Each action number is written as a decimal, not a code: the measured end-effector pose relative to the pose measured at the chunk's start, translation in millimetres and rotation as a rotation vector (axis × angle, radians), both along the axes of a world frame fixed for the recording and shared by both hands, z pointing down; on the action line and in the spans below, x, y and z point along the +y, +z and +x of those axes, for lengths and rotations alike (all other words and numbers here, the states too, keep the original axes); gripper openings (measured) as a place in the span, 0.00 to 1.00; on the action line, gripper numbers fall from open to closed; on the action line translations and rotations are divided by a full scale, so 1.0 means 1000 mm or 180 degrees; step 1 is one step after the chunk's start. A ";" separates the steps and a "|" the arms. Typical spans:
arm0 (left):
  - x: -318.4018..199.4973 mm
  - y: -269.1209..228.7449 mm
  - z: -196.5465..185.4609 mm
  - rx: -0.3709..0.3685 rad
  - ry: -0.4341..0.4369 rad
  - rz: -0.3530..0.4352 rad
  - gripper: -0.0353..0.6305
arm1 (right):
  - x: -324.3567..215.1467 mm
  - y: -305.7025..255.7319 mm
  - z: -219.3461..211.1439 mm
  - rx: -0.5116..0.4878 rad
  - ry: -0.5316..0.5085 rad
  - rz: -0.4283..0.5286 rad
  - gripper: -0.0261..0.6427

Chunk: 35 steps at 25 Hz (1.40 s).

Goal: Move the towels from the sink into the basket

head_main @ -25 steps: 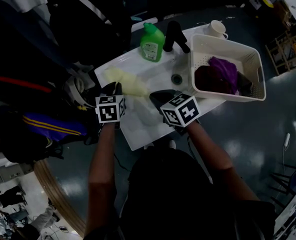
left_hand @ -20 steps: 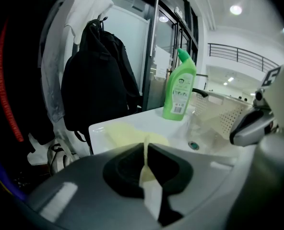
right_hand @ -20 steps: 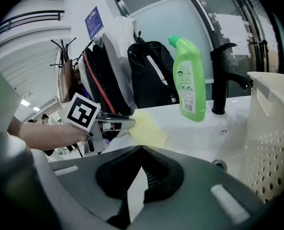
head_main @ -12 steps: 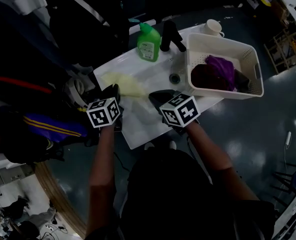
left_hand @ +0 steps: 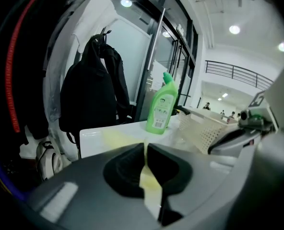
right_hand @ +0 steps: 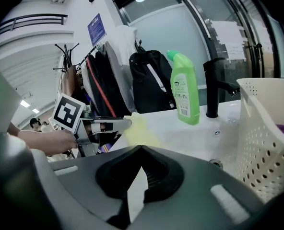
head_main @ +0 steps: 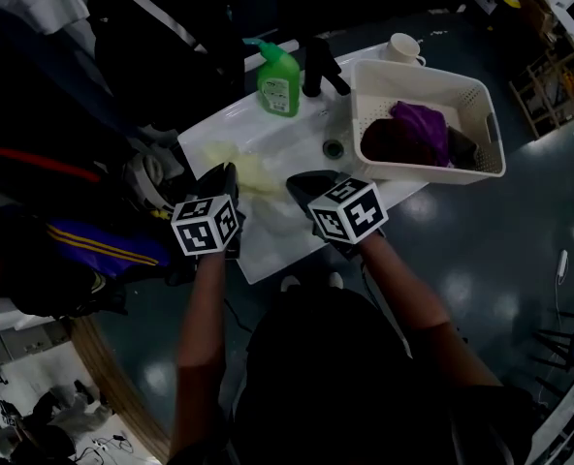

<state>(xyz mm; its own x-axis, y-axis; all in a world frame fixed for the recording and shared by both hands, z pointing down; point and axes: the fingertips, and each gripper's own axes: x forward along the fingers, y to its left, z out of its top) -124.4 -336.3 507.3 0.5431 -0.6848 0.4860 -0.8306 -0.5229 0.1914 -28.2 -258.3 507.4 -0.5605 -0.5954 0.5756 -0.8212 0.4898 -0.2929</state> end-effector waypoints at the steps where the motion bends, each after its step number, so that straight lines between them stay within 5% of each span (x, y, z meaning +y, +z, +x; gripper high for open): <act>1: 0.001 -0.004 0.002 0.0016 0.0009 0.0013 0.07 | 0.001 -0.001 0.001 0.0000 0.0003 0.0006 0.04; 21: 0.032 -0.081 0.065 0.0200 0.0514 0.0346 0.07 | 0.022 -0.039 0.036 0.0017 0.0204 0.0245 0.04; 35: 0.058 -0.128 0.145 0.0356 0.1064 0.0453 0.07 | 0.046 -0.068 0.089 0.0044 0.0532 0.0376 0.04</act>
